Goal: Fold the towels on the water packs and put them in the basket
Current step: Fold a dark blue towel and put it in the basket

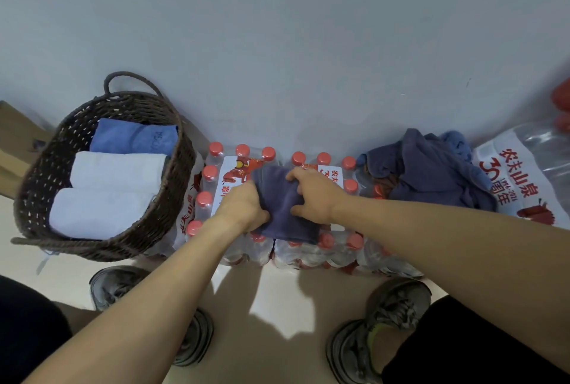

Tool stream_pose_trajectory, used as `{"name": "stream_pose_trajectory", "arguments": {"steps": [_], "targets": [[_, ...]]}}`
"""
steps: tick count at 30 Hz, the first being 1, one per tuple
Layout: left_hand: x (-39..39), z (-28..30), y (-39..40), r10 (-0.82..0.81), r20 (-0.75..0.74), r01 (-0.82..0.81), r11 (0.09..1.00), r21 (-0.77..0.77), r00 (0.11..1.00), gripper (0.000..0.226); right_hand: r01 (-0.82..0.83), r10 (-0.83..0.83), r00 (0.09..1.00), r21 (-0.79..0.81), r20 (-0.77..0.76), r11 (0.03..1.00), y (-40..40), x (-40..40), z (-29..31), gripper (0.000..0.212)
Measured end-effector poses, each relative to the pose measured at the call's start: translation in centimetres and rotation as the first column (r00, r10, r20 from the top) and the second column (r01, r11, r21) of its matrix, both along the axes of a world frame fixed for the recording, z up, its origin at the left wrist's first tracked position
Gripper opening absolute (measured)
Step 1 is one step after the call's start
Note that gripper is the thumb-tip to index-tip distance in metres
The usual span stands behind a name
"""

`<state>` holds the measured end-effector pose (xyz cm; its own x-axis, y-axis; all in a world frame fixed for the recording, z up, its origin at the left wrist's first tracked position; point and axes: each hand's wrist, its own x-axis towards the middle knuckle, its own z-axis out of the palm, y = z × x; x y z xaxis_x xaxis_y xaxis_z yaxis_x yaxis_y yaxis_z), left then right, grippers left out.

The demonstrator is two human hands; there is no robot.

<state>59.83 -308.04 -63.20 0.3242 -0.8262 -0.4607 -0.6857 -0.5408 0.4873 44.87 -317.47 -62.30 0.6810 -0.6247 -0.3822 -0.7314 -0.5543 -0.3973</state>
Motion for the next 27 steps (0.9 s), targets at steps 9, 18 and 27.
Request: {"name": "stream_pose_trajectory", "arguments": {"steps": [9,18,27], "targets": [[-0.4,5.5,-1.6,-0.111,-0.163,0.007,0.847,-0.531,0.980,0.026,-0.065,0.127,0.948,-0.213,0.292,0.975,-1.3,-0.9,5.9,0.060],[-0.5,9.1,-2.1,-0.379,-0.104,0.264,0.791,-0.552,0.920,0.014,-0.048,0.101,0.935,-0.159,0.341,0.986,-1.3,-3.4,8.4,0.036],[0.8,8.1,-2.4,-0.350,-0.143,0.255,0.857,-0.449,0.926,0.014,0.027,-0.064,0.969,0.153,0.240,0.988,-2.3,-6.6,8.1,0.028]]}}
